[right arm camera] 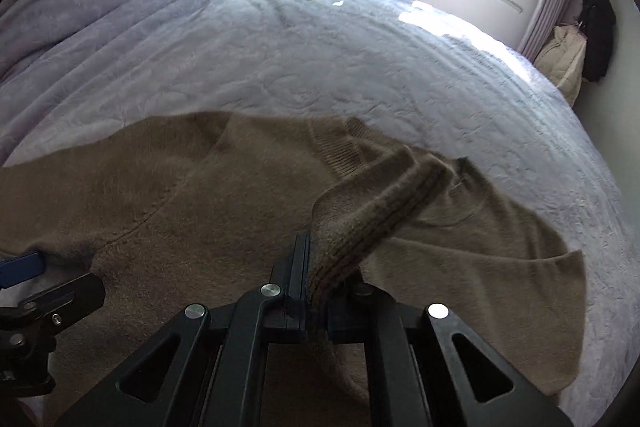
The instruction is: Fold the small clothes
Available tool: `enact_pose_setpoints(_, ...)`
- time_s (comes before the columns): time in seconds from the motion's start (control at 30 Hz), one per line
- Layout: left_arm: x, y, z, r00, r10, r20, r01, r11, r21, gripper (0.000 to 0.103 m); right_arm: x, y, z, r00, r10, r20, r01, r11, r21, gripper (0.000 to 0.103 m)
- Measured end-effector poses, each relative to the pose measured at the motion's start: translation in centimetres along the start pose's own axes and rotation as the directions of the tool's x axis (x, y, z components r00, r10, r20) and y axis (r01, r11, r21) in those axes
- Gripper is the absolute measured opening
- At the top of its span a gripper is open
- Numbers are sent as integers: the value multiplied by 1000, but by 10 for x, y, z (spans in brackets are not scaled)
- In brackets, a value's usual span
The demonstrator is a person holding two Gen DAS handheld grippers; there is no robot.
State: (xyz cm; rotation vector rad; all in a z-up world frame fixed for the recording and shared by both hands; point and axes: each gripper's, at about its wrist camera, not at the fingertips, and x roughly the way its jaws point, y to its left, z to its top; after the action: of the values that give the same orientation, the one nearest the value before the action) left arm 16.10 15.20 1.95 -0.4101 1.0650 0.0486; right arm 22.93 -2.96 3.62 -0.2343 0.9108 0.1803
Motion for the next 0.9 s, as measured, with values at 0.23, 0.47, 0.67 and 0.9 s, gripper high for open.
enact_pose_setpoints(0.23, -15, 5, 1, 998, -60, 35, 63, 996, -70, 103, -32, -2, 8, 986, 161, 41, -163, 986, 34, 69)
enact_pose_setpoints(0.47, -32, -25, 6, 997, -53, 52, 54, 998, -27, 103, -99, -83, -7, 988, 67, 141, -73, 997, 38, 72)
enact_pose_setpoints(0.67, -14, -132, -12, 986, -164, -18, 164, 965, 203, 103, -80, -192, -71, 1000, -5, 13, 2, 981, 196, 72)
enact_pose_setpoints(0.9, 73, -180, -19, 991, 81, -110, -40, 942, 334, 103, -90, -195, -134, 977, 213, -14, -209, 968, 135, 72)
